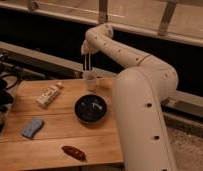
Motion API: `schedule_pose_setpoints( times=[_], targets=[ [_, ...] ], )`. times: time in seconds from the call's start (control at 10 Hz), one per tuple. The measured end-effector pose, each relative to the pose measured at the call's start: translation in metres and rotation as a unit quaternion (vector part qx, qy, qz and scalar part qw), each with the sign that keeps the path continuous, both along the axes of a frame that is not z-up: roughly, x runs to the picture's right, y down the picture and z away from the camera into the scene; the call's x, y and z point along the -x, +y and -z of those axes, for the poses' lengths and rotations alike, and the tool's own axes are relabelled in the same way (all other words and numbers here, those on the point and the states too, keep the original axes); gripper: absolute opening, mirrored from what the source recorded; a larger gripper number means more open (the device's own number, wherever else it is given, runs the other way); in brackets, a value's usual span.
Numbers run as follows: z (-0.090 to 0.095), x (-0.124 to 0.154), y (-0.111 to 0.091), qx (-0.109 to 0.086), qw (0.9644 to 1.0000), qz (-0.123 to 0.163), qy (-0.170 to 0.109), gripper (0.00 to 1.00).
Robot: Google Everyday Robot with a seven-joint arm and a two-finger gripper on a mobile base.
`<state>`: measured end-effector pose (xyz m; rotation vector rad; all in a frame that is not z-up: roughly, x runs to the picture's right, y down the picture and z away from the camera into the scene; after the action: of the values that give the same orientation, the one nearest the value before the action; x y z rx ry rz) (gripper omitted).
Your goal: Place the eraser in the ceramic cup
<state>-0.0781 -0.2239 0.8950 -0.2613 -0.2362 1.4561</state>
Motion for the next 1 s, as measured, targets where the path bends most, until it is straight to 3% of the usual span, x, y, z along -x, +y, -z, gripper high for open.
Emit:
schedule_pose_setpoints(
  times=[0.2,0.4,0.6,1.0],
  targets=[
    [-0.007,-0.006,0.001,-0.007,0.9999,-0.008,0.007,0.00],
    [-0.007,-0.026,-0.012,-0.018,0.9995,-0.018,0.020,0.00],
    [-0.013,-0.027,-0.009,-0.019,0.9992,-0.028,0.023,0.00],
    [-0.029,-0.032,0.016,0.004,0.9981,-0.059,0.019,0.00]
  ],
)
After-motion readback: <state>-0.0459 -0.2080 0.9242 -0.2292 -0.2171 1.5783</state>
